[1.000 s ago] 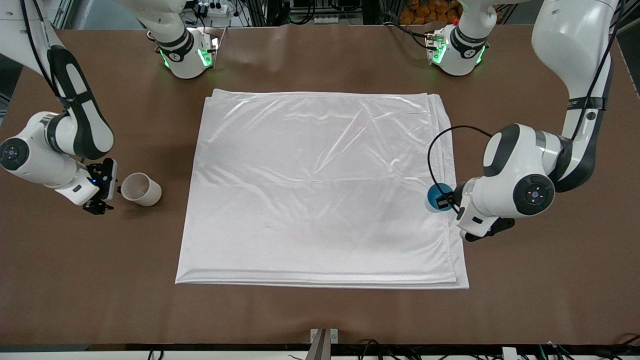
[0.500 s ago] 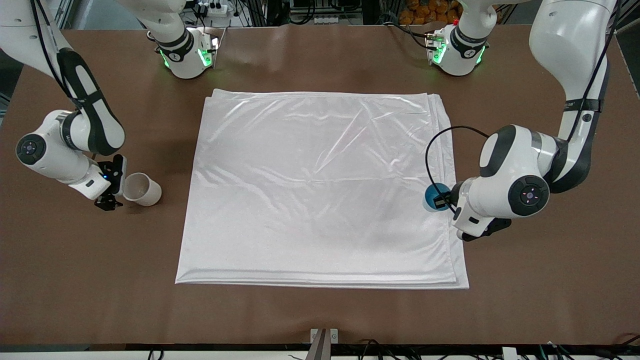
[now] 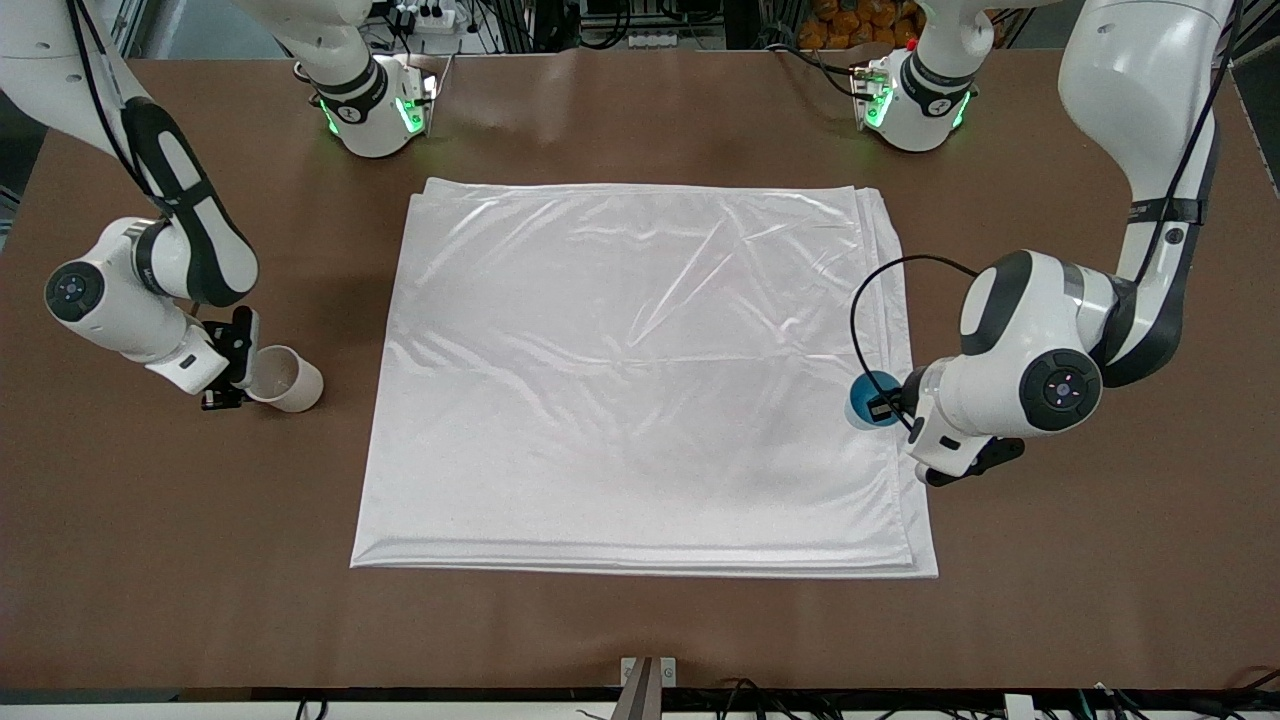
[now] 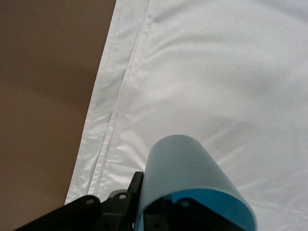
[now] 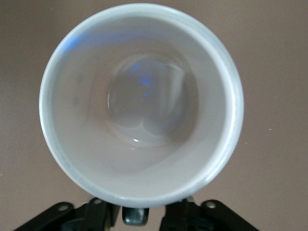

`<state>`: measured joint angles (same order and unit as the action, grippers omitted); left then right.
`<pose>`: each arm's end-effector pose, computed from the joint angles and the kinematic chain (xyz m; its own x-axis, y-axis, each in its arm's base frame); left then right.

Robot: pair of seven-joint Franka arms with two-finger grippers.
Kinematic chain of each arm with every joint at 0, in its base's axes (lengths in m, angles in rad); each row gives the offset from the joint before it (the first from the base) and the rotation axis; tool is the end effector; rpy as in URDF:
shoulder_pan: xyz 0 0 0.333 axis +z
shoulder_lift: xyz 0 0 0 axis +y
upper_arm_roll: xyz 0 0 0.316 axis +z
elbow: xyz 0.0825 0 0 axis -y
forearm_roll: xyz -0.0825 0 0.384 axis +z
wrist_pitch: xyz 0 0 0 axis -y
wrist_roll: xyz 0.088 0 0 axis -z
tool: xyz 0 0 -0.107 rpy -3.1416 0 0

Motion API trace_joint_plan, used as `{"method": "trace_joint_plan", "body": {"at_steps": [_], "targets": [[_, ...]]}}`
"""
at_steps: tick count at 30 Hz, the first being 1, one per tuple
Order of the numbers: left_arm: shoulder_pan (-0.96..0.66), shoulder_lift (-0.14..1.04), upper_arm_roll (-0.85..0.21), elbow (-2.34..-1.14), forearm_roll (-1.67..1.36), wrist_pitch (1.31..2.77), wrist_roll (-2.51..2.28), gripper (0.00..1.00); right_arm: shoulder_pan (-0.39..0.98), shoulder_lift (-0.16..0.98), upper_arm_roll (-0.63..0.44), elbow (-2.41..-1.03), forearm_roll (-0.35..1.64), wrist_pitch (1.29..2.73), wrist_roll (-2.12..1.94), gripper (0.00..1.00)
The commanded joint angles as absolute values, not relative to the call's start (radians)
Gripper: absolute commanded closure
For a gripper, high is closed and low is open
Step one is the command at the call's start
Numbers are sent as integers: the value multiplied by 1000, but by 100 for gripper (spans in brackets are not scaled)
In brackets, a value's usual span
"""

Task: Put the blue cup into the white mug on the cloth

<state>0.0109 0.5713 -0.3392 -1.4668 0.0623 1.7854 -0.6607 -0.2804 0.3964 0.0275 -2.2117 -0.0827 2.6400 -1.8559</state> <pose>0.6548 -0.1785 0.3461 0.9108 0.3295 -0.2489 0.3312 -0.9429 -0.0362 0.5387 -0.1368 0.1999 -0.1011 0.9941 -0.0390 0.9946 0.1020 0.0212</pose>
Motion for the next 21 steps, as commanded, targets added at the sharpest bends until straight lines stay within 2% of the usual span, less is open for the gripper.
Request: {"method": "trace_joint_plan", "body": {"at_steps": [1,2,13,21], "targets": [[11,578,-333,-1450,61,1786,-657,100,-296,376,35,-2221,-95,2654,-1875,96],[11,578,-333,-1450,61,1786,-655,100,-296,374,35,-2221,-95,2654,-1875,100],[6,580,-331,-1450,92,1786,-652,100,-284,304,43,-2214,-86,2620,-1859,100],[3,575,-340,-1442,107,1786,-657,100,-284,268,135,-2137,-84,2458,-1747,100]]}}
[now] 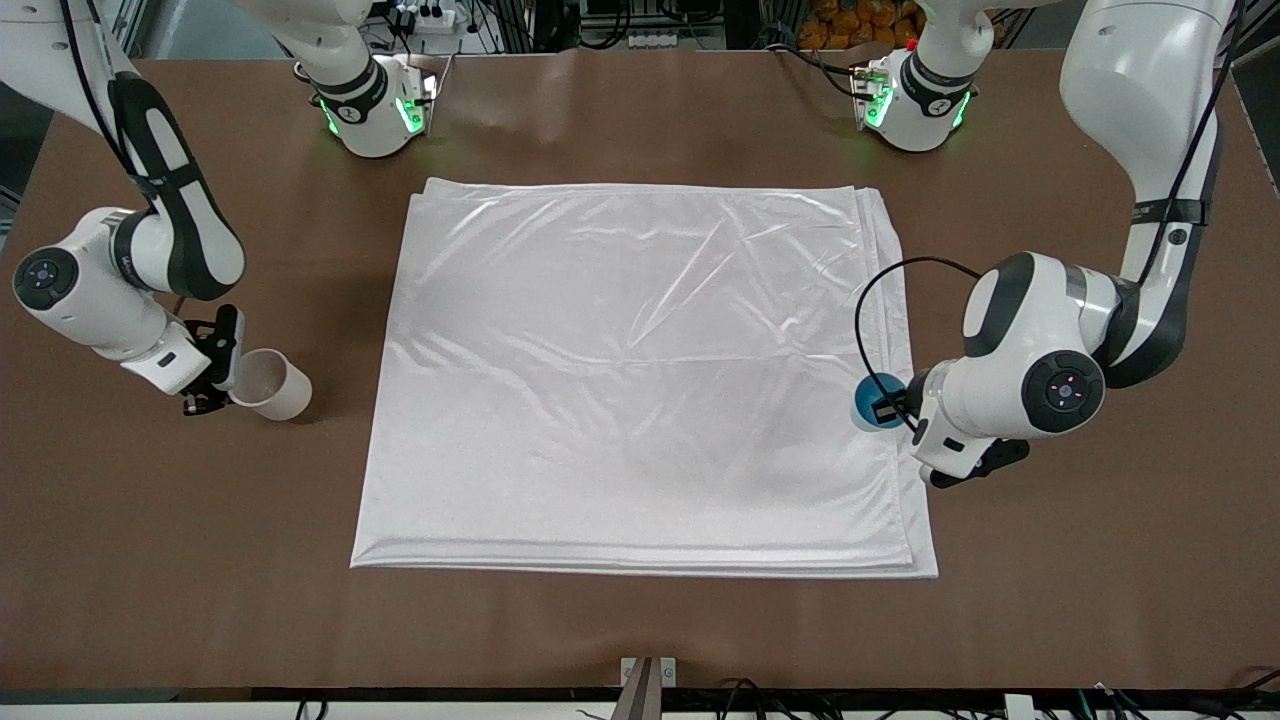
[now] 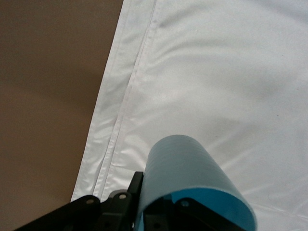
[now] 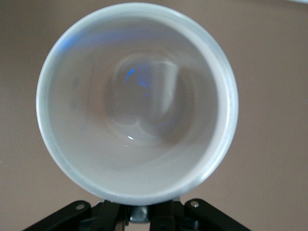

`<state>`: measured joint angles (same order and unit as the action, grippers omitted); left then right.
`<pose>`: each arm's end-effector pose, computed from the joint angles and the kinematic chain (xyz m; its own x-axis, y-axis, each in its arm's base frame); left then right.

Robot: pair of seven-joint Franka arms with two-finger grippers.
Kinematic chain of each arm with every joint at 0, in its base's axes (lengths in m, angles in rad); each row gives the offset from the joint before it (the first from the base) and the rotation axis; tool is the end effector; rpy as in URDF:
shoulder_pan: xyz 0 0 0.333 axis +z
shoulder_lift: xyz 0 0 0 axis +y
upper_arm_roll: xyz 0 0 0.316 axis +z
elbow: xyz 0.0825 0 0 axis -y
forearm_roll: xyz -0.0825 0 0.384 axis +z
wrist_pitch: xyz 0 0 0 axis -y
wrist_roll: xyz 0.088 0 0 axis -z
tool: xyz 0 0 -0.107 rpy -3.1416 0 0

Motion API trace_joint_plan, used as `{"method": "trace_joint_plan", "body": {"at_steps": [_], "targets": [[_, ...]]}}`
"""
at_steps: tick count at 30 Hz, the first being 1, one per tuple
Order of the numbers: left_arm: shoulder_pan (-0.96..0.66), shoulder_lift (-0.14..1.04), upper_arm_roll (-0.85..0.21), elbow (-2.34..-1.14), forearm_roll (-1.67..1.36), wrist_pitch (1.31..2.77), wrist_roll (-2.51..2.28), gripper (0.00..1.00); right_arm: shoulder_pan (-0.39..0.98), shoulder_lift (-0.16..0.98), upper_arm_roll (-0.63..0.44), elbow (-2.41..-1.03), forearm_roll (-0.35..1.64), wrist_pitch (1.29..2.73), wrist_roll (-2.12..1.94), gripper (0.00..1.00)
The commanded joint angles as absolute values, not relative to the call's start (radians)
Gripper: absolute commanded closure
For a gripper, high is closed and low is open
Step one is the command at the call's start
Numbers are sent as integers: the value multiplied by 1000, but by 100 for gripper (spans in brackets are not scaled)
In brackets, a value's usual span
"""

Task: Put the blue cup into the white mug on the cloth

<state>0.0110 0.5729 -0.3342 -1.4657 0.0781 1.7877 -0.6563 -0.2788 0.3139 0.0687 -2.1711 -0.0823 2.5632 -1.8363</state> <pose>0.6565 -0.1744 0.3450 0.9144 0.3273 -0.2381 0.3257 -0.9443 -0.0472 0.5595 -0.1183 0.2549 -0.1163 0.9920 -0.0487 0.9905 0.1195 0.0681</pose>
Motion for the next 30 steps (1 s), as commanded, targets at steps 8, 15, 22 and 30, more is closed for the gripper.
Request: {"method": "trace_joint_plan", "body": {"at_steps": [8,15,22,30], "targets": [[-11,575,-342,-1442,106,1787,-657,100,-284,253,245,-2074,-86,2346,-1586,100],[-29,575,-344,-1442,106,1787,-666,100,-255,258,327,-1997,-92,2258,-1464,100],[-48,574,-344,-1442,103,1787,-686,100,-129,261,328,-1916,-98,2169,-1290,100],[-63,574,-344,-1442,103,1787,-699,100,27,290,328,-1871,-103,2128,-1095,100]]}}
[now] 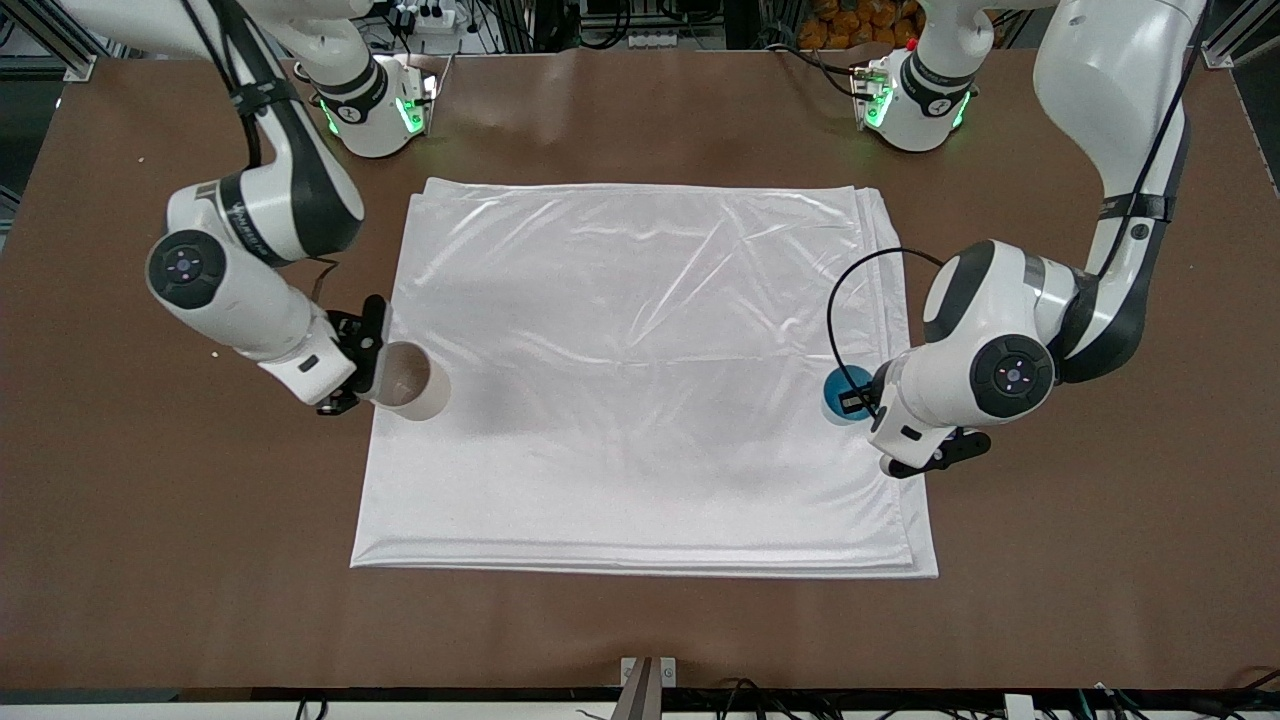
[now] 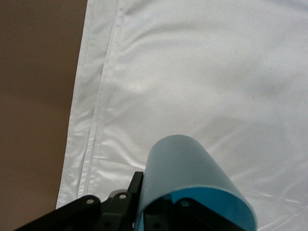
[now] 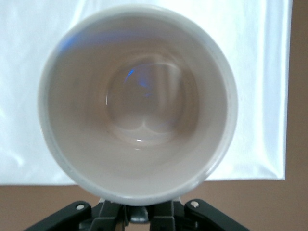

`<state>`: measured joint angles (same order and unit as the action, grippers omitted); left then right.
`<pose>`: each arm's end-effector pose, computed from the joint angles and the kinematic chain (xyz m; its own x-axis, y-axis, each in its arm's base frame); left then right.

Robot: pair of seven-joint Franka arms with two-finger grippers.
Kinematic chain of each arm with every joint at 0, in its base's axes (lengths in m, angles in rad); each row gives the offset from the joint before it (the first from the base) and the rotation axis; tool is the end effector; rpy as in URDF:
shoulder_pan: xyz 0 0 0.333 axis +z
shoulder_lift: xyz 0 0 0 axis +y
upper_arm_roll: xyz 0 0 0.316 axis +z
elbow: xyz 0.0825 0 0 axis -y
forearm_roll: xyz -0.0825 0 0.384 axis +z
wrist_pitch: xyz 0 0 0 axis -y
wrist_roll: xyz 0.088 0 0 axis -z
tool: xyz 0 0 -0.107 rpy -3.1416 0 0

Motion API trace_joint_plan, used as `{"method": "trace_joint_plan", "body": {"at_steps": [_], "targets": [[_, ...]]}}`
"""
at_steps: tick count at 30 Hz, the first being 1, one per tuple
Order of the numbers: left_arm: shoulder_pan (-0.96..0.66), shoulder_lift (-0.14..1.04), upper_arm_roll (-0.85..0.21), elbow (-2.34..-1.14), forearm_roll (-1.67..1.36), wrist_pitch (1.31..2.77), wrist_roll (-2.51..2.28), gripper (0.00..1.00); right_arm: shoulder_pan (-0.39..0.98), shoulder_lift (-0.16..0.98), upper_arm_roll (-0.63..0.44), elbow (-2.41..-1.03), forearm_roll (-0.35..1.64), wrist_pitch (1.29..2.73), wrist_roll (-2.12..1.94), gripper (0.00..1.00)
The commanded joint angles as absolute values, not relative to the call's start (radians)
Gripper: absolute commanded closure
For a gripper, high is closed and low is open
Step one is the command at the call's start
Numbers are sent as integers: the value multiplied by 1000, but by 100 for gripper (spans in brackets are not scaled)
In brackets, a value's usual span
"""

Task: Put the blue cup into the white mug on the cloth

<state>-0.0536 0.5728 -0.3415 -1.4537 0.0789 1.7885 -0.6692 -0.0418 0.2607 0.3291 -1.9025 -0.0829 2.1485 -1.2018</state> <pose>0.6454 -0.2203 0.3511 0.9342 0.2743 -0.2283 0.2726 -0.9613 -0.0397 0.5903 0.1609 0.3707 0.0468 0.9988 0.0133 0.9989 -0.0467 -0.0042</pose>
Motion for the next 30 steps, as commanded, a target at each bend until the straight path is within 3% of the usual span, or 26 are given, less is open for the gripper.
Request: {"method": "trace_joint_plan", "body": {"at_steps": [1,13,21,30], "targets": [[-64,575,-344,-1442,103,1787,-699,100,49,298,327,-1868,-103,2131,-1077,100],[-100,580,-344,-1440,100,1787,-750,100,238,465,324,-1763,-158,2146,-930,100],[-120,580,-344,-1440,94,1787,-768,100,324,572,322,-1747,-258,2264,-787,100],[-149,580,-345,-1440,66,1799,-827,100,368,618,322,-1741,-328,2296,-695,100]]}}
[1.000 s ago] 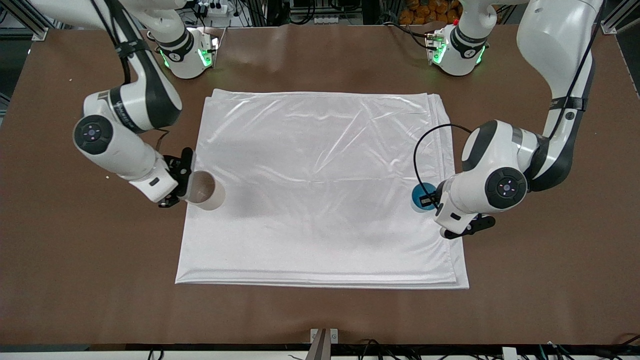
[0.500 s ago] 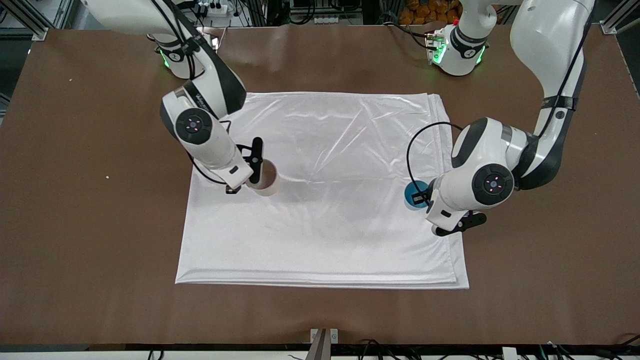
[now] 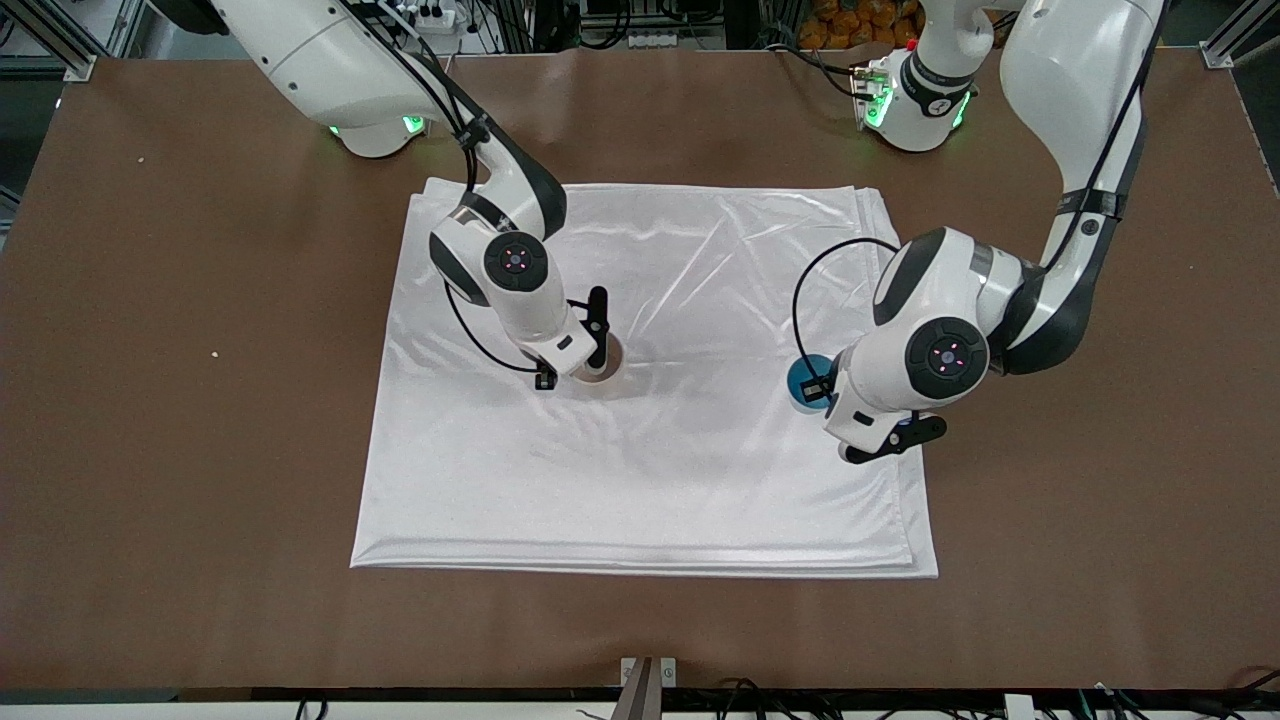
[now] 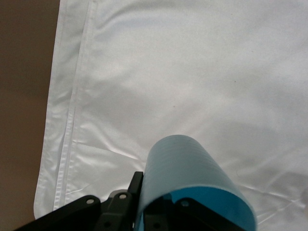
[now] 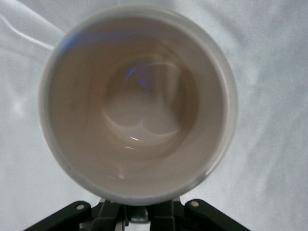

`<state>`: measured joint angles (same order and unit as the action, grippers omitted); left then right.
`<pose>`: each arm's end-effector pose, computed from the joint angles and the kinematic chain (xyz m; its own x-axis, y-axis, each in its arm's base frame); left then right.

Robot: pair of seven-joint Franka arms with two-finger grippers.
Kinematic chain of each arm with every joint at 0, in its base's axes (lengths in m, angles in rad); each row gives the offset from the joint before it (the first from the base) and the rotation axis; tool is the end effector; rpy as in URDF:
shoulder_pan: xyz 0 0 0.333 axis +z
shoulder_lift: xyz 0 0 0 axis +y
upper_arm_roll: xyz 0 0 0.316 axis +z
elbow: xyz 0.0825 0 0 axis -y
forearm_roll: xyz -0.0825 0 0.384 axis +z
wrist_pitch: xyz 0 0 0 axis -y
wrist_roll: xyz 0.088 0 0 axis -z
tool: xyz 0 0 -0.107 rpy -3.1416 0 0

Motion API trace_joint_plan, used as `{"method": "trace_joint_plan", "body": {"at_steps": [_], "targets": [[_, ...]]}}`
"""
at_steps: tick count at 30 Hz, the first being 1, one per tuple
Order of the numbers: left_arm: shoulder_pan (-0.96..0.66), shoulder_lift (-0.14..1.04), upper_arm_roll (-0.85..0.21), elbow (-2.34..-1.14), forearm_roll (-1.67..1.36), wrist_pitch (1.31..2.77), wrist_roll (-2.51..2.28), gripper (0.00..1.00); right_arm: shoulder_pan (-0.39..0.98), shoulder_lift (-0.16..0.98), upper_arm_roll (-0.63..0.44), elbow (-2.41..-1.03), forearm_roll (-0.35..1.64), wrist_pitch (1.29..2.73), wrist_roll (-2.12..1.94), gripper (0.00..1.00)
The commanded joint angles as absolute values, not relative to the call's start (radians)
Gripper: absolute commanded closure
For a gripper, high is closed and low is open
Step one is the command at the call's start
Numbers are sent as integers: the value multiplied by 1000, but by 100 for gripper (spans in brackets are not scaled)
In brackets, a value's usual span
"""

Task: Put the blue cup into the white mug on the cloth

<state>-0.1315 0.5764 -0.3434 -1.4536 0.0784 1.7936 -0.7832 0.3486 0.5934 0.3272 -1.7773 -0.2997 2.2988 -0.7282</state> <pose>0.6265 -0.2711 0.3493 0.9245 0.3094 -0.2226 0.3033 -0.9509 -0.0622 0.5255 0.3916 0.2353 0.0122 0.9988 -0.0475 0.9999 -0.0120 0.0057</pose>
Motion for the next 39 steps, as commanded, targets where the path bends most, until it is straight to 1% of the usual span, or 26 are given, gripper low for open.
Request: {"method": "trace_joint_plan", "body": {"at_steps": [1,8,13,14,16,17,18,19,22,25,26,27,29,31,32,39], "targets": [[-156,580,-345,-1440,61,1801,-833,100,371,624,321,-1741,-328,2299,-690,100],[-201,580,-344,-1427,54,1801,-867,100,396,646,318,-1740,-330,2318,-680,100],[-236,580,-342,-1425,54,1801,-900,100,442,649,275,-1741,-339,2345,-652,100],[-238,580,-344,-1425,54,1801,-902,100,448,649,270,-1741,-341,2347,-650,98],[-242,580,-344,-1425,54,1801,-903,100,449,649,268,-1741,-341,2345,-650,87],[-244,580,-344,-1425,54,1801,-902,100,449,649,268,-1741,-341,2347,-650,79],[-244,580,-345,-1425,54,1801,-902,100,449,649,268,-1741,-341,2347,-650,64],[-244,580,-345,-1425,54,1801,-902,100,449,649,267,-1741,-341,2347,-650,53],[-258,580,-344,-1425,52,1801,-911,100,442,646,268,-1740,-341,2344,-650,51],[-264,578,-345,-1419,54,1801,-923,100,433,643,268,-1738,-337,2342,-652,43],[-264,578,-345,-1411,52,1801,-926,100,428,638,268,-1738,-336,2341,-652,39],[-265,580,-344,-1404,52,1801,-930,100,426,634,270,-1738,-336,2336,-652,34],[-276,580,-345,-1401,52,1801,-939,100,423,612,270,-1738,-334,2333,-649,16],[-287,580,-344,-1401,52,1801,-949,100,413,592,270,-1738,-333,2329,-652,3],[-293,581,-344,-1401,52,1801,-956,100,404,580,271,-1738,-331,2319,-653,0],[-357,595,-342,-1399,54,1821,-980,100,391,444,276,-1740,-293,2129,-635,0]]}}
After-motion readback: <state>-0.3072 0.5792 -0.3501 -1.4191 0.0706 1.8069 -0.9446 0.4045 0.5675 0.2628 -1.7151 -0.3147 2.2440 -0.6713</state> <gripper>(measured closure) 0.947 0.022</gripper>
